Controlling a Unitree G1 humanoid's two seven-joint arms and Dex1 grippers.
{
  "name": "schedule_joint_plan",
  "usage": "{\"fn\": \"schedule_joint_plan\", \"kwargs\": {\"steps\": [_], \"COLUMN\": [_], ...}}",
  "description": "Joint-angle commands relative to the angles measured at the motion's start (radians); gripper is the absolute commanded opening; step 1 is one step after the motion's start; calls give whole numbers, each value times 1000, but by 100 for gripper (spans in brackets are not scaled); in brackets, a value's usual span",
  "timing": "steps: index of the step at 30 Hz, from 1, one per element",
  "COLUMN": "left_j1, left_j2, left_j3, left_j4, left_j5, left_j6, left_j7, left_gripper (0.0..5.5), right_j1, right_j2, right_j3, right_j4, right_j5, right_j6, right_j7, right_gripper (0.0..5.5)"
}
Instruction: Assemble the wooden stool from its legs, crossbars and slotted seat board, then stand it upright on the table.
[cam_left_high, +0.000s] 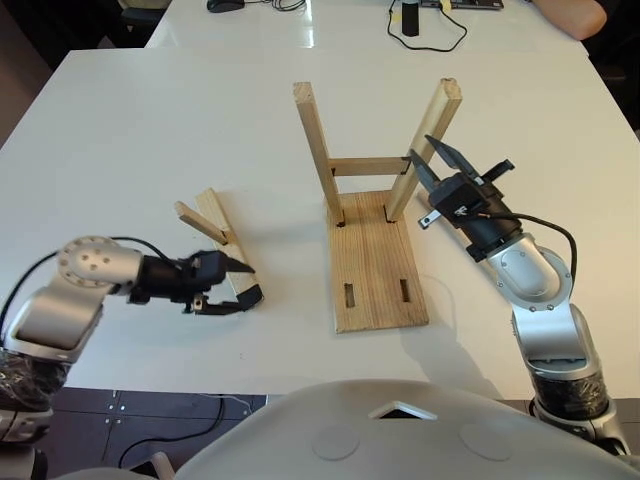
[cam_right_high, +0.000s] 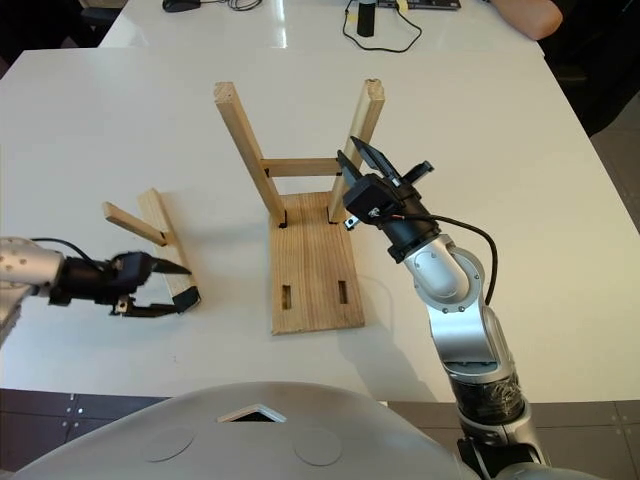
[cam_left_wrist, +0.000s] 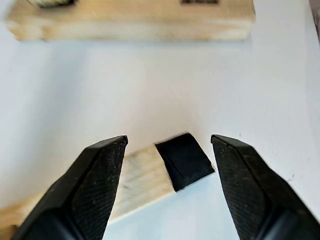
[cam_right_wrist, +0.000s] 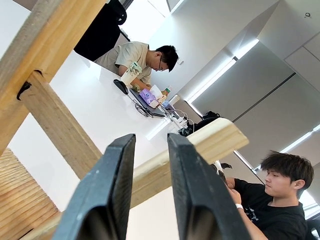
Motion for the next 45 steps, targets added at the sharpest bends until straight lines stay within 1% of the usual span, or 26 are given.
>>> {"fn": "schedule_joint_plan", "kwargs": {"steps": [1,5,10,15,19,22,25,31,33,37,39,45], "left_j1": [1,-23,-91,-199,-273,-322,-349,-364,-363,-334,-309,-290], "left_j2": [10,23,48,33,58,72,57,41,29,22,30,-9], "left_j3": [-34,-31,10,93,139,101,55,38,34,58,57,1], "left_j4": [55,98,169,187,268,373,467,555,553,473,450,466], "left_j5": [82,110,79,-39,-52,36,123,150,143,75,69,135], "left_j6": [-38,-80,-127,-22,-12,-78,-125,-157,-151,-91,-102,-117], "left_j7": [17,19,-30,-42,-53,-51,-19,-25,-28,-64,-80,-42], "left_gripper": [311,311,311,311,311,311,311,311,311,311,311,311], "right_j1": [1,17,33,40,42,43,39,53,51,50,53,53], "right_j2": [7,15,24,23,19,23,27,23,22,19,13,8], "right_j3": [4,10,12,12,10,11,21,27,28,28,29,44], "right_j4": [5,0,-5,0,0,1,12,14,17,20,26,46], "right_j5": [-9,-21,-37,-44,-48,-54,-63,-80,-86,-89,-101,-139], "right_j6": [2,3,3,-3,-4,-1,-3,-4,-5,-7,-11,-24], "right_j7": [-7,-15,-24,-30,-29,-32,-36,-38,-37,-35,-36,-41], "right_gripper": [114,114,114,114,114,114,114,114,114,114,114,114]}}
